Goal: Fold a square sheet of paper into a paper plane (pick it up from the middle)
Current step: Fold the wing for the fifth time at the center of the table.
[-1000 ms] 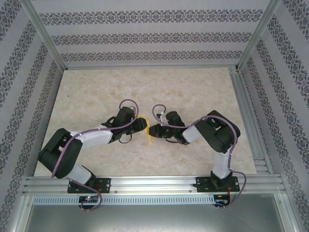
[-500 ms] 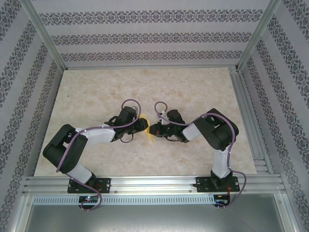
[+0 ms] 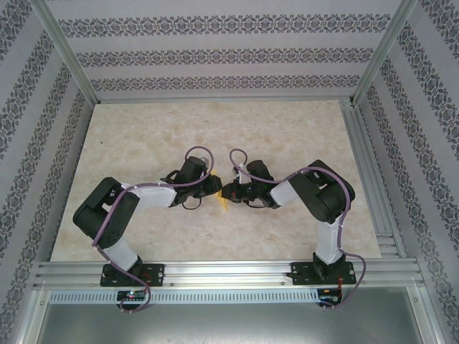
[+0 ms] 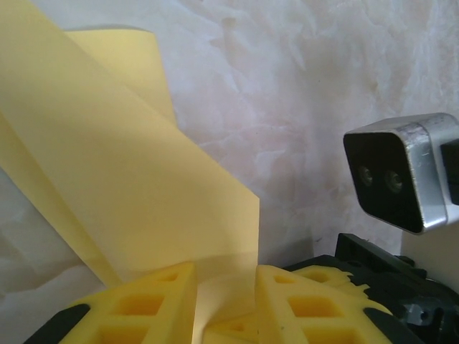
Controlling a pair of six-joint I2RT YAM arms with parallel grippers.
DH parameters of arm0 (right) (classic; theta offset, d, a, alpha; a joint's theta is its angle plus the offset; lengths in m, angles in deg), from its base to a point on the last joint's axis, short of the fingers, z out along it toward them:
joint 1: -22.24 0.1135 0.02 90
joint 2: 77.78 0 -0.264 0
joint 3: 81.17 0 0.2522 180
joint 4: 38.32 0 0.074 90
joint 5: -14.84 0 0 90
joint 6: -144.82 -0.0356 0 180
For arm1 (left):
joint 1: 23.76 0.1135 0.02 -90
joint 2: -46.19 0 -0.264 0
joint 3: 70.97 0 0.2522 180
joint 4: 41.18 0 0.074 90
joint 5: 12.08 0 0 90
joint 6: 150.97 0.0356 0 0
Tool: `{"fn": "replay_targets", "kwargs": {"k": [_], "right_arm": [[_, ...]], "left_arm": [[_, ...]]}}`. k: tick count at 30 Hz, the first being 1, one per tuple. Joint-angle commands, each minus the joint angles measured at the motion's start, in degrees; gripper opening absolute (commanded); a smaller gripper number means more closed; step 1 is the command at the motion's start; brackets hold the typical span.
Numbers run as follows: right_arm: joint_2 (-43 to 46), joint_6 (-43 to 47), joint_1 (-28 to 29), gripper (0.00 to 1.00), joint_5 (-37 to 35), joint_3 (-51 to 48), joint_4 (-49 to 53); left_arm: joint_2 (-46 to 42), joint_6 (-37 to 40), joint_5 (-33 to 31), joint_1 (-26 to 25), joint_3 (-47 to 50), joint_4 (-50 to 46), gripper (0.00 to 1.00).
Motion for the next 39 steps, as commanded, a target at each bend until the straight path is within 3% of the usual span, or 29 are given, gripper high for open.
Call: {"fn": "replay_targets", "kwargs": {"k": [1,18,28,39], "right_arm": [[-2.19,2.27,-0.25,0.02,-4.81,0.38,4.84],[-2.94,2.69,-0.33,0.02,-4.72,0.20,5.57],[1.02,4.04,-0.56,0.11,-2.71,1.76,8.45],[7.52,7.43,-0.04,0.19,-1.73,2.78,16.21]], "left_arm": [[0.95,1.49,-1.00,0.60,-1.39,1.21,0.28],[3.77,1.18,-1.13,1.65,-0.29,2.68,0.24],[5.34,-2.51,-1.50,2.35,2.67,5.36,0.15],[5.92,-2.88,-0.55,2.53,2.55,5.54,0.14]]}}
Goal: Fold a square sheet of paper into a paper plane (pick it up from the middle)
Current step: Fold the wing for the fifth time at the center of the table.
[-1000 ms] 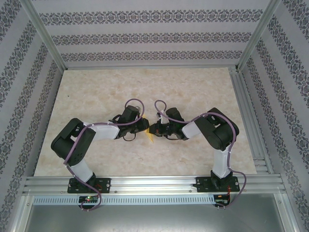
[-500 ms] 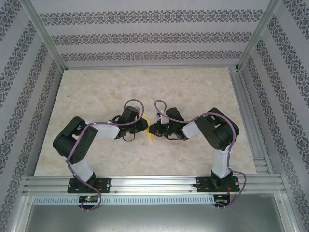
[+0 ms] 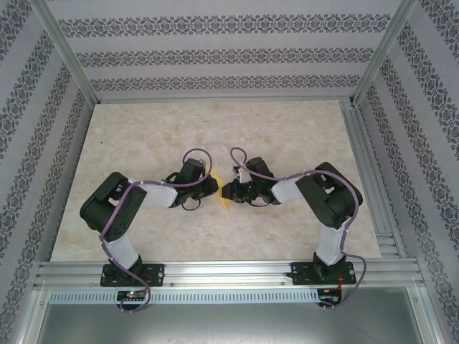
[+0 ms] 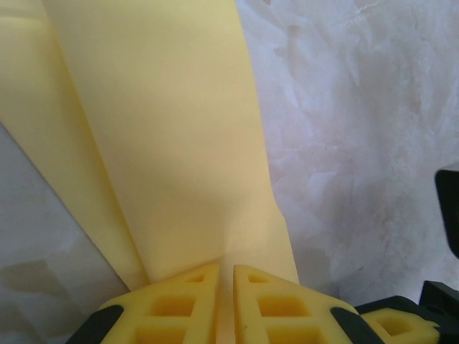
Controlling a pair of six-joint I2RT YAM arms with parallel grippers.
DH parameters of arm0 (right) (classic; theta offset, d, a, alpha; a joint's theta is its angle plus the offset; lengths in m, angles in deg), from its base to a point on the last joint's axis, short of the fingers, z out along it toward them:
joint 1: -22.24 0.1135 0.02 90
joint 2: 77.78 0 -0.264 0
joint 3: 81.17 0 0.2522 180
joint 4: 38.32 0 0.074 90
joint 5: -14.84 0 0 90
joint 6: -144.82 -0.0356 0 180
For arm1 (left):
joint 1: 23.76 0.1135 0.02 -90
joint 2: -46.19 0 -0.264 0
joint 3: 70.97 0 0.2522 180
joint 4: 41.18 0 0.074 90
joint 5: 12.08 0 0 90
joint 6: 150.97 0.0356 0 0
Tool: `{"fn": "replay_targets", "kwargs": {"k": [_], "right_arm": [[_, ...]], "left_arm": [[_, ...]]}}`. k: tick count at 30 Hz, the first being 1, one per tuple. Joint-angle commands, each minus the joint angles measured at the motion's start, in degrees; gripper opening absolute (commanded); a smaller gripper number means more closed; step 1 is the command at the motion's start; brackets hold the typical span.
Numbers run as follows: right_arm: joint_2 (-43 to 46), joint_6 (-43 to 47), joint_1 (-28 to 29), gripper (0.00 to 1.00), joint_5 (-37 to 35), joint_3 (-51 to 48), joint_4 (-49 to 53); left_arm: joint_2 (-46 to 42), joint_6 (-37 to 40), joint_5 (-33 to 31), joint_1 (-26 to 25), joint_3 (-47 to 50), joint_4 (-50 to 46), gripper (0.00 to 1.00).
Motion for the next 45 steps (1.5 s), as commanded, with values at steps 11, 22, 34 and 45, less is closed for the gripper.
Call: {"fn": "replay_targets", "kwargs": {"k": [11,22,34,45], "right_arm": [[1.63,3.46,1.74,0.16,-1.19,0.18,5.58],[-0.51,4.62,1.89,0.09,-3.22,-1.54,9.36],[4.63,10.56,3.18,0.17,-5.75,0.47,17.61],[2.57,10.16,3.60,0.07,-6.93,-1.61,18.20]], "left_arm": [[2.26,-0.99,0.12,0.95,0.80,0.38,0.14],[2.20,-1.19,-0.56,0.98,1.02,-0.32,0.14],[3.12,-1.10,-0.24,1.06,-0.13,-1.28,0.14],[3.00,-1.25,-0.69,1.06,-0.10,-1.75,0.14]]}}
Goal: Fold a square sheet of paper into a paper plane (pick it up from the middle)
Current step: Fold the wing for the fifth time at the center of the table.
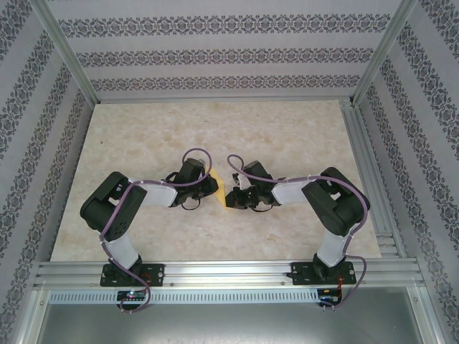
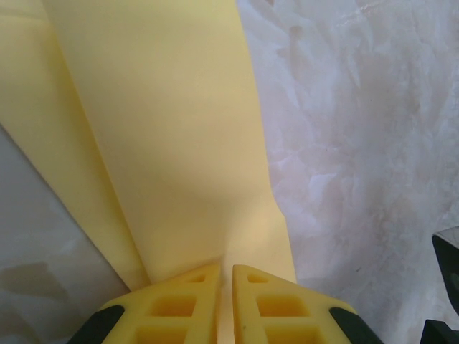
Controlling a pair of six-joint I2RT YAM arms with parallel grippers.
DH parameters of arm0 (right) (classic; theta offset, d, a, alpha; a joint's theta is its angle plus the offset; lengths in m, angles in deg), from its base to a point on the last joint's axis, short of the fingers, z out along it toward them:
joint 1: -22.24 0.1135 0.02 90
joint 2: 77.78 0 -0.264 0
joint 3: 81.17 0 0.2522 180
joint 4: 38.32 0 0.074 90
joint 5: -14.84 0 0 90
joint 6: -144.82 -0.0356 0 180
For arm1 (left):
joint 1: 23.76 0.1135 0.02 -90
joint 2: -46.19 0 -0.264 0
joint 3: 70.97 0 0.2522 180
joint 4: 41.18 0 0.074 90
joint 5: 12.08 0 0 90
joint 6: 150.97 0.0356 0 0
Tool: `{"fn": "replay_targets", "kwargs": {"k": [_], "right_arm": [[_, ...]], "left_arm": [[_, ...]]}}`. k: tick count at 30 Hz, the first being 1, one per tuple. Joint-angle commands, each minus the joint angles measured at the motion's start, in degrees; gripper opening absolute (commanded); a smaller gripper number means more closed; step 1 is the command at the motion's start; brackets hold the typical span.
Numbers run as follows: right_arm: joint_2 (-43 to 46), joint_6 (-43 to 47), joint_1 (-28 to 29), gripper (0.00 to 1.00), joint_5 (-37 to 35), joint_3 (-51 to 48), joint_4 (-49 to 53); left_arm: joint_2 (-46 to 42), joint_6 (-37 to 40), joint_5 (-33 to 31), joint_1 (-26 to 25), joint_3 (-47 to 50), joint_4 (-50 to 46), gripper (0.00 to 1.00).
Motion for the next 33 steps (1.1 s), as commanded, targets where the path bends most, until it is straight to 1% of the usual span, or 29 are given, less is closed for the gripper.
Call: {"fn": "replay_targets", "kwargs": {"k": [1,5,8,12,15,19,26,29,33], "right_arm": [[-1.41,1.43,0.81,0.06,-2.09,-1.86,4.08],[1.20,1.91,0.86,0.07,-2.23,-1.08,4.97],[5.65,2.29,1.26,0.13,-3.34,0.64,6.14],[8.67,5.49,2.97,0.14,-8.48,4.88,12.52],[7.87,6.88,4.78,0.14,-9.78,7.01,15.13],[5.19,7.09,6.51,0.13,-9.95,8.66,15.74],[1.24,6.80,6.61,0.12,-10.25,8.61,16.18],[0.78,6.62,6.21,0.11,-11.19,7.84,16.47],[0.78,5.86,5.17,0.10,-10.44,5.77,15.19]], "left_arm": [[2.71,-0.59,-1.68,0.72,-0.08,-2.18,0.14],[2.72,-0.46,-1.64,0.81,-0.27,-2.61,0.14],[2.85,-0.25,-1.26,0.77,-0.51,-2.79,0.14],[3.14,-0.07,-0.66,0.72,-0.86,-3.05,0.14],[3.38,-0.07,-0.42,0.89,-1.29,-3.55,0.14],[3.86,-0.24,-0.30,0.80,-1.70,-4.15,0.14],[4.30,-0.53,-0.67,0.82,-2.28,-5.55,0.14],[4.25,-0.60,-1.00,0.82,-2.23,-5.92,0.14],[4.30,-0.51,-1.26,0.80,-2.40,-6.34,0.14]]}}
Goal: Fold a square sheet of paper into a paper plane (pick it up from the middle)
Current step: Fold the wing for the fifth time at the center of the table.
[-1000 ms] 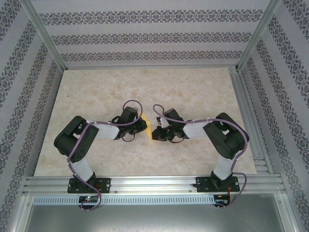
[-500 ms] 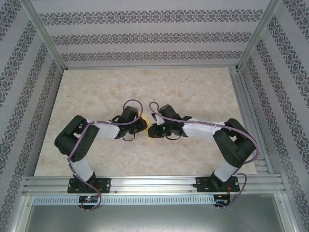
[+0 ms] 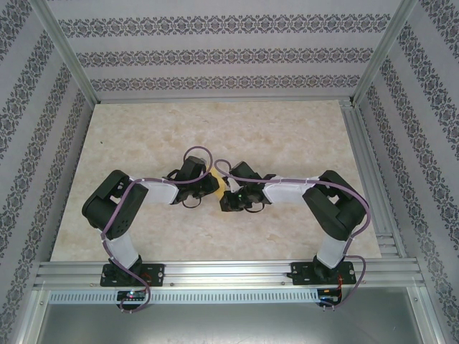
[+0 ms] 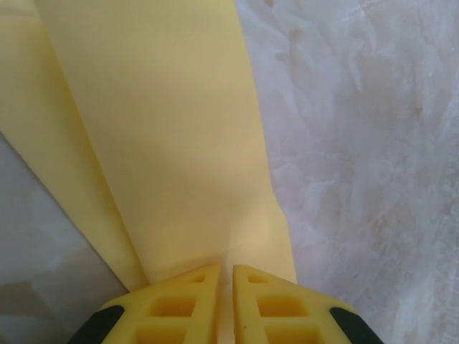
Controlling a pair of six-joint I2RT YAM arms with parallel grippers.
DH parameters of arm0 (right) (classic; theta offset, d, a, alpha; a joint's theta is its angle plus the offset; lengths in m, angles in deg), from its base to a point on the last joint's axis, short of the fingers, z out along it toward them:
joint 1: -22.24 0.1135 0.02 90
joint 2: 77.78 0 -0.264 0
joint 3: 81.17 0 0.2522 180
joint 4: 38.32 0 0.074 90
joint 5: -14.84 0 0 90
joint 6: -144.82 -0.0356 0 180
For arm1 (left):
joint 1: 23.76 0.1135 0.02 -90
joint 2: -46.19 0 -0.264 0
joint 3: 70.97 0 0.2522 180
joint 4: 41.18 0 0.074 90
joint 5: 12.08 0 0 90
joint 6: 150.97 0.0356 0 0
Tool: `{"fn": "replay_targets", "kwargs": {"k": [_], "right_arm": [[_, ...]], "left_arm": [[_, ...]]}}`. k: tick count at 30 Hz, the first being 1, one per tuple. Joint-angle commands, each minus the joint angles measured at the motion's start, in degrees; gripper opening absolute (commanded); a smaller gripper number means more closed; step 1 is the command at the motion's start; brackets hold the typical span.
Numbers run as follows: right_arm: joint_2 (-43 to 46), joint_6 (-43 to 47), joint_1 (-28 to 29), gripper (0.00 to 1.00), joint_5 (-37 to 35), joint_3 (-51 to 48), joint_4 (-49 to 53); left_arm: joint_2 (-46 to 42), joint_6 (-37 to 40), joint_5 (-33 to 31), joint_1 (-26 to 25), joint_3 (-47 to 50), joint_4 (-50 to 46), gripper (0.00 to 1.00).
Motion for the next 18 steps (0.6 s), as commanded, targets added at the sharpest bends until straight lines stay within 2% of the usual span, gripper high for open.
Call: {"fn": "replay_targets", "kwargs": {"k": [1,9,14,18], "right_arm": [[-0.47,-0.19,-1.37,0.10,-0.19,-2.55,-1.07],[0.49,-3.66,-3.53,0.10,6.57,-7.67,-8.40],[3.96,-2.51,-3.59,0.13,7.22,-3.52,-7.52],[0.94,-1.35,-3.62,0.13,6.58,-0.23,-5.85]], "left_arm": [[3.11,-0.22,-2.21,0.48,-0.22,-4.26,0.14],[3.27,-0.22,-2.33,0.56,-0.29,-4.55,0.15],[3.21,-0.20,-2.14,0.56,-0.29,-4.38,0.15],[3.25,-0.22,-1.74,0.53,-0.31,-4.28,0.15]]}}
